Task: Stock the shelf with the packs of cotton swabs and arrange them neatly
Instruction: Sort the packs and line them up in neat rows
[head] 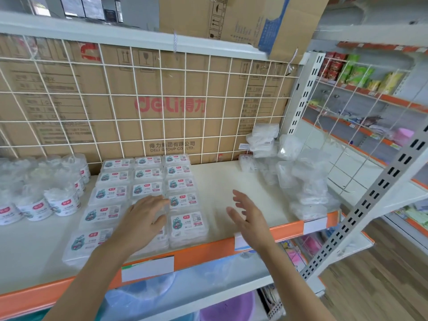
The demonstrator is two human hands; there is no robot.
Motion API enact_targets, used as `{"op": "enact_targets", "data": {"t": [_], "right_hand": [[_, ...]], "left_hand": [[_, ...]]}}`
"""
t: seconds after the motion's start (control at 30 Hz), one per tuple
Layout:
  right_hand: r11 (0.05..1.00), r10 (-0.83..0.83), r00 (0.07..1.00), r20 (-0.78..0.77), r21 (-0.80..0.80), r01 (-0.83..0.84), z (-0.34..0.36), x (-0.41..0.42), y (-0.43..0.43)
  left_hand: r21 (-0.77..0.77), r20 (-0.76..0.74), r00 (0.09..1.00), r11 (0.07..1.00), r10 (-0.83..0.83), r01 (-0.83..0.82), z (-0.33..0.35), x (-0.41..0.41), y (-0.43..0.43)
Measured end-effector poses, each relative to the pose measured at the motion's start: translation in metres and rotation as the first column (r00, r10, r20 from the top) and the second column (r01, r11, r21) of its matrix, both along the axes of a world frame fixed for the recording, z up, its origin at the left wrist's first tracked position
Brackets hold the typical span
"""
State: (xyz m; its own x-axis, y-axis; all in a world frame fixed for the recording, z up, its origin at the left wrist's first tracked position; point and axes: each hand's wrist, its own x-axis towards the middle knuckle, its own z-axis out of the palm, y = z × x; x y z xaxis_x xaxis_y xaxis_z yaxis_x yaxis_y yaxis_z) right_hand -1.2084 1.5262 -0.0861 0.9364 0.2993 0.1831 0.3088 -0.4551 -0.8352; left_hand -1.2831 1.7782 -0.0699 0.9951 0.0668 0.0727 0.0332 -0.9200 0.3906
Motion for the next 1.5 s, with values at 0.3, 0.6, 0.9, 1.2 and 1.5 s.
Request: {"op": "enact_targets", "data": {"t": [0.3,0.6,0.9,1.2,1.5], "right_hand": [[0.983,-0.163,0.968,0.188,-0.047,0.175,0.043,0.092,-0.063],[0.897,-0.085,0.940,0.331,-0.386,0.217,0.112,0.224,-0.076],[0.757,0.098,0.965,0.243,-0.648,0.086,0.110,0.295,-0.064],[0.896,-0.051,0.966,0.253,-0.417,0.156,0.108,0.288,-0.081],[0.956,-0.193,0.950,0.244,-0.173,0.239,0.110,0.280,-0.100]], "left_hand": [[-0.145,0.065,0.997,0.989,0.036,-0.026,0.006,0.050,-0.013],[-0.149,0.061,0.998,0.989,0.014,-0.005,0.024,0.136,-0.056],[-0.273,0.133,0.988,0.955,-0.082,0.116,0.027,0.235,-0.110],[-0.550,0.093,0.993,0.835,0.072,-0.009,0.026,0.324,-0.159],[-0.525,0.089,0.988,0.849,0.128,-0.063,0.013,0.339,-0.167]]}}
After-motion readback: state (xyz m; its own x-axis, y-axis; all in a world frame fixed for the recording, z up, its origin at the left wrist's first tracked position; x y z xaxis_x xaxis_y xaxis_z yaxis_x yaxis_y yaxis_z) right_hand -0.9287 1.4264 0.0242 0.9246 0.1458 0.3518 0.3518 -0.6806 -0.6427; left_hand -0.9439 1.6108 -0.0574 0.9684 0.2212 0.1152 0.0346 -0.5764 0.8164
